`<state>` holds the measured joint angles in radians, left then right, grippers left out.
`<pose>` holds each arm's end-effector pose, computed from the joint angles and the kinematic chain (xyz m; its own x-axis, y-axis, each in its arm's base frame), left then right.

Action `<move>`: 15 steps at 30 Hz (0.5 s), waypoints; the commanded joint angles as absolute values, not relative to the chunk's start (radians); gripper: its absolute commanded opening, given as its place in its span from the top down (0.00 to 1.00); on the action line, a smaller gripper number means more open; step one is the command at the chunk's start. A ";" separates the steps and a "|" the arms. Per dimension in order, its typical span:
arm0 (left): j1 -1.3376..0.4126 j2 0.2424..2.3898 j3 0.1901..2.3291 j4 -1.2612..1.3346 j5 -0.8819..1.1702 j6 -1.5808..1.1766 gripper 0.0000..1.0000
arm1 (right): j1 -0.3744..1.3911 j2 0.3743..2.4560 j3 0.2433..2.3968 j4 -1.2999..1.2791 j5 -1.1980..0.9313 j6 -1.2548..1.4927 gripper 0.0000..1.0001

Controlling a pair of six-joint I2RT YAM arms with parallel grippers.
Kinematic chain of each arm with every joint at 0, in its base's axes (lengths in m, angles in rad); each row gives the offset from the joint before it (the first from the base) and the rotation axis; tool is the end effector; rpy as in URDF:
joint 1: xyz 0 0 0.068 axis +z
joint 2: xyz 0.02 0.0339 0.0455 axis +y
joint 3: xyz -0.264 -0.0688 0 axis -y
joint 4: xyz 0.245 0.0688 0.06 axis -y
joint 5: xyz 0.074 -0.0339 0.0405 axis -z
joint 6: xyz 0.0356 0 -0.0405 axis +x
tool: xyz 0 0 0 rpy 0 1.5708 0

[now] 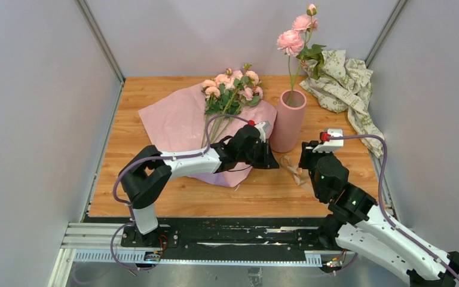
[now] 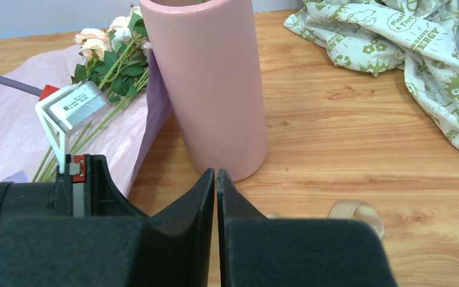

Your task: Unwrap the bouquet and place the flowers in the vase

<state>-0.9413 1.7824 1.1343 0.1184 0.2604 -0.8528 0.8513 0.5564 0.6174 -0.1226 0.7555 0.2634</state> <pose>0.2284 -0.3292 0.2168 -0.8825 -0.0245 -0.4697 0.3759 0.5637 -0.7355 0.1083 0.0865 0.3216 -0.0643 0.2142 -0.9747 -0.0826 0.9722 0.2191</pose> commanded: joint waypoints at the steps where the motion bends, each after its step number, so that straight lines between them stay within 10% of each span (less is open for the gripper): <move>1: -0.944 1.846 1.160 0.158 0.268 -0.871 1.00 | 0.862 0.520 0.608 -0.171 0.804 0.244 0.92; 15: -0.862 2.009 1.134 0.314 0.296 -0.943 1.00 | 0.862 0.491 0.618 -0.197 0.803 0.218 0.94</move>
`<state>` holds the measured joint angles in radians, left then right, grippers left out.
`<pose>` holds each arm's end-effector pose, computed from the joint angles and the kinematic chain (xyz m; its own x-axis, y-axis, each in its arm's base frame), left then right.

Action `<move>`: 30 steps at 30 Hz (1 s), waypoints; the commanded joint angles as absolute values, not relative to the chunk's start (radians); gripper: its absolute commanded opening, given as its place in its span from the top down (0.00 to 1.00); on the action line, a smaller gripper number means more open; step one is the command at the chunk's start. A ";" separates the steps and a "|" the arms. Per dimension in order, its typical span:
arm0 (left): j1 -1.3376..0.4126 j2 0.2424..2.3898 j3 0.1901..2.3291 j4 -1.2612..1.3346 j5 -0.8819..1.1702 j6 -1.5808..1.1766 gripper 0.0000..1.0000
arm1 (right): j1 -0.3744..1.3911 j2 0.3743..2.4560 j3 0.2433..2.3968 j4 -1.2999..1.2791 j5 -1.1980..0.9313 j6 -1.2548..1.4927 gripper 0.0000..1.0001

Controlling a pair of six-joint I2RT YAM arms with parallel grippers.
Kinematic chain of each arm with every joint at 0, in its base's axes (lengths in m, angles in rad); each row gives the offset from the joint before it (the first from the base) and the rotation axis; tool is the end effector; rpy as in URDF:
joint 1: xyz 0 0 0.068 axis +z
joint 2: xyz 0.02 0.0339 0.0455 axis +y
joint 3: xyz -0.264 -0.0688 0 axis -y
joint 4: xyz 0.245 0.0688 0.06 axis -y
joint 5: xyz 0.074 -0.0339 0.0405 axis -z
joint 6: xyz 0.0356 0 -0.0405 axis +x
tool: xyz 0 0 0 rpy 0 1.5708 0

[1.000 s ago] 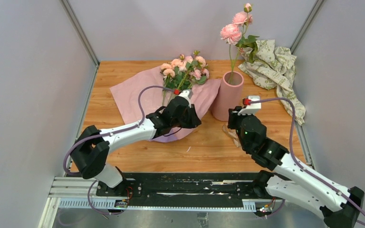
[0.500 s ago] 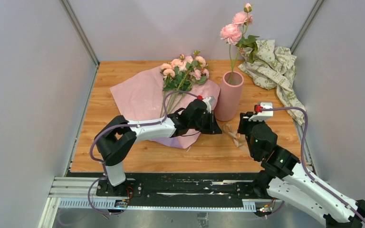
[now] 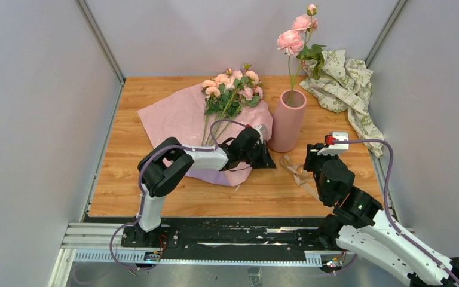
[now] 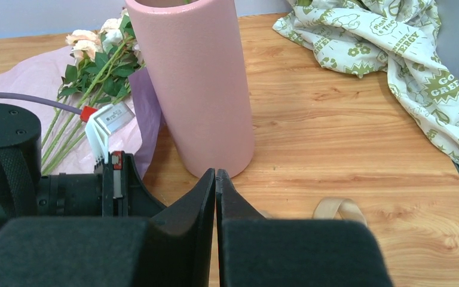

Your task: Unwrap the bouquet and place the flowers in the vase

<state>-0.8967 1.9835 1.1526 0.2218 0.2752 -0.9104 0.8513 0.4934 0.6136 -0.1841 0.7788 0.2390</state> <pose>0.2572 -0.3374 0.1529 -0.9227 -0.0627 -0.3803 0.2645 0.6147 -0.7431 0.0996 0.0758 0.3211 -0.0583 0.1892 -0.9802 -0.0613 0.9793 0.1927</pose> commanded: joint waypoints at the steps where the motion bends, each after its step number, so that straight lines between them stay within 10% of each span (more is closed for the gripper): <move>1: -0.854 2.015 1.130 0.317 0.292 -0.944 1.00 | 0.862 0.495 0.618 -0.196 0.803 0.216 0.94; 30: -0.795 2.248 1.247 0.382 0.277 -0.990 1.00 | 0.851 0.555 0.616 -0.157 0.799 0.192 0.97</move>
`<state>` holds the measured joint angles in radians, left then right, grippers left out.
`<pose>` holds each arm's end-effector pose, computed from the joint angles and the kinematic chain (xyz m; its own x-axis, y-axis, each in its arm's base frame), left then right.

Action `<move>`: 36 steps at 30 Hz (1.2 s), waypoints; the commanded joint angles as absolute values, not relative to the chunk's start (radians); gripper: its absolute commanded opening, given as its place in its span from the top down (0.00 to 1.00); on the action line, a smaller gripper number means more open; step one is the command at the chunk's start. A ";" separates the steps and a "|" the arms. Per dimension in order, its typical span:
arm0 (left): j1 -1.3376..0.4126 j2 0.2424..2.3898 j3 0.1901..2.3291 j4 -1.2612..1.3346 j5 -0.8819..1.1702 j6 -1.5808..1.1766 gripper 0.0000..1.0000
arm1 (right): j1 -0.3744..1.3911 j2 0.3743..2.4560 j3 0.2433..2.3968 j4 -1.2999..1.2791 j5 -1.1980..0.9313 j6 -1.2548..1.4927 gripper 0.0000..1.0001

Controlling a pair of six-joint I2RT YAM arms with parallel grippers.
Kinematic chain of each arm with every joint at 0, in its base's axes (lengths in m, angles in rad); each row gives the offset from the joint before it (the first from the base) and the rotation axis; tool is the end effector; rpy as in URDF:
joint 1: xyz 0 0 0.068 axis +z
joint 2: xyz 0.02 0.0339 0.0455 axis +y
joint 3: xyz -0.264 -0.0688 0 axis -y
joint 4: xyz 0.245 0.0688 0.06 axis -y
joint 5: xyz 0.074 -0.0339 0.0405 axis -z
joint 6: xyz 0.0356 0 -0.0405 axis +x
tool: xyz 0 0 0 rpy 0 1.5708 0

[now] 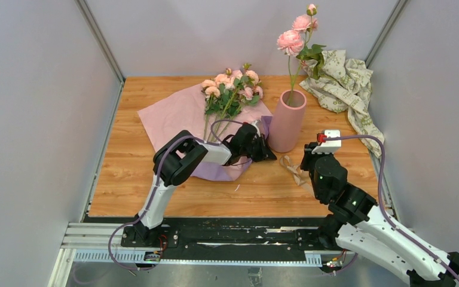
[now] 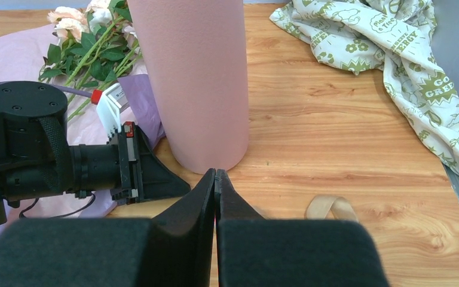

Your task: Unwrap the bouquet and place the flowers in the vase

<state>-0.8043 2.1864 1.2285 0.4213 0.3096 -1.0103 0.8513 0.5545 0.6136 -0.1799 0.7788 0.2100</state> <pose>0.3079 -0.3354 0.1080 -0.9235 -0.2040 -0.3250 0.1610 0.5628 -0.8107 0.1079 0.0852 0.3149 -0.0935 0.1185 -0.9885 -0.0576 0.9906 0.1242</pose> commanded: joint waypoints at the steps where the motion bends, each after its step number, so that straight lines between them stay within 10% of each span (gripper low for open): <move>1: -0.795 2.256 1.252 0.382 0.276 -0.991 1.00 | 0.848 0.558 0.614 -0.154 0.799 0.191 0.97; 36: -0.782 2.430 1.507 0.347 0.233 -1.035 1.00 | 0.819 0.547 0.613 -0.163 0.767 0.188 0.98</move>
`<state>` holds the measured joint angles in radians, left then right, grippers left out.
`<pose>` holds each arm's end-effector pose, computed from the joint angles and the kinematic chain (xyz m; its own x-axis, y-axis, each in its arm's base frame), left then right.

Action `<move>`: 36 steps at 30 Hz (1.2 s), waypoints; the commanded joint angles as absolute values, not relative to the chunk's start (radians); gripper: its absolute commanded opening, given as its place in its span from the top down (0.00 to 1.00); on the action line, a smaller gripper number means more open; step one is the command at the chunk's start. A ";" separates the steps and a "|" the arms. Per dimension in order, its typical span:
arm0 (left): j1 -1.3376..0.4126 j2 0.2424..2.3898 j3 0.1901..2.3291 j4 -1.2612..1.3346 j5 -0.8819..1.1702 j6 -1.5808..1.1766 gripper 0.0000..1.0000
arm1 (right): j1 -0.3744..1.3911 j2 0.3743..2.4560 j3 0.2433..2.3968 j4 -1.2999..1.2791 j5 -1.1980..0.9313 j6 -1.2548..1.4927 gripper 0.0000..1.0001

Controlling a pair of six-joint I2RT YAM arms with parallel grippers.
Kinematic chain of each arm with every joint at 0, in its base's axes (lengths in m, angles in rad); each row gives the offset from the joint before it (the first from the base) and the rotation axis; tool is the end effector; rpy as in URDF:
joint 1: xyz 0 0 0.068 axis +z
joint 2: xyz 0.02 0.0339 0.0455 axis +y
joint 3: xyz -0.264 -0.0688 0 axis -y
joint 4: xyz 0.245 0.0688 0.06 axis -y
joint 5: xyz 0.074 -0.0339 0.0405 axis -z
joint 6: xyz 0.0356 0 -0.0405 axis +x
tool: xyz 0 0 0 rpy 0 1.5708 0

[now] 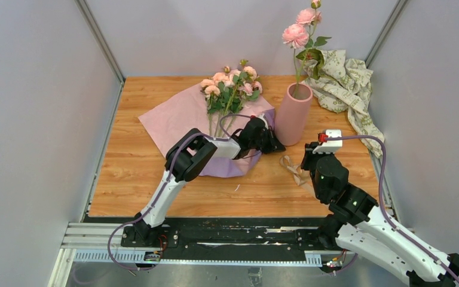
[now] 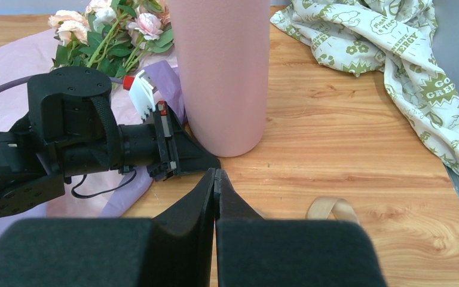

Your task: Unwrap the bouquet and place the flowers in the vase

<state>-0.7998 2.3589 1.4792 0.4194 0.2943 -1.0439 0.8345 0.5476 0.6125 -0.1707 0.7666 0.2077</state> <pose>0.3455 -0.3704 0.1011 -0.9055 -0.2551 -0.3391 0.1686 0.5170 -0.8392 0.1085 0.0829 0.3162 -0.0839 0.1286 -0.9881 -0.0543 0.9896 0.1334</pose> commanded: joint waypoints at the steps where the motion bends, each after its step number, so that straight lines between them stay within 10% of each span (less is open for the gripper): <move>1: -0.781 2.439 1.520 0.344 0.232 -1.037 1.00 | 0.819 0.548 0.615 -0.162 0.767 0.188 0.98; 29: -0.815 2.076 1.286 0.337 0.193 -0.888 1.00 | 0.811 0.662 0.624 -0.107 0.686 0.200 0.97; 36: -0.876 1.834 1.181 0.284 0.134 -0.782 1.00 | 0.811 0.831 0.645 -0.054 0.690 0.206 0.72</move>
<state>-0.8494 1.9568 1.2198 0.3275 0.1867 -0.8730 0.8234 0.7509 0.6132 -0.0925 0.6952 0.1982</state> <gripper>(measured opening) 0.007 0.169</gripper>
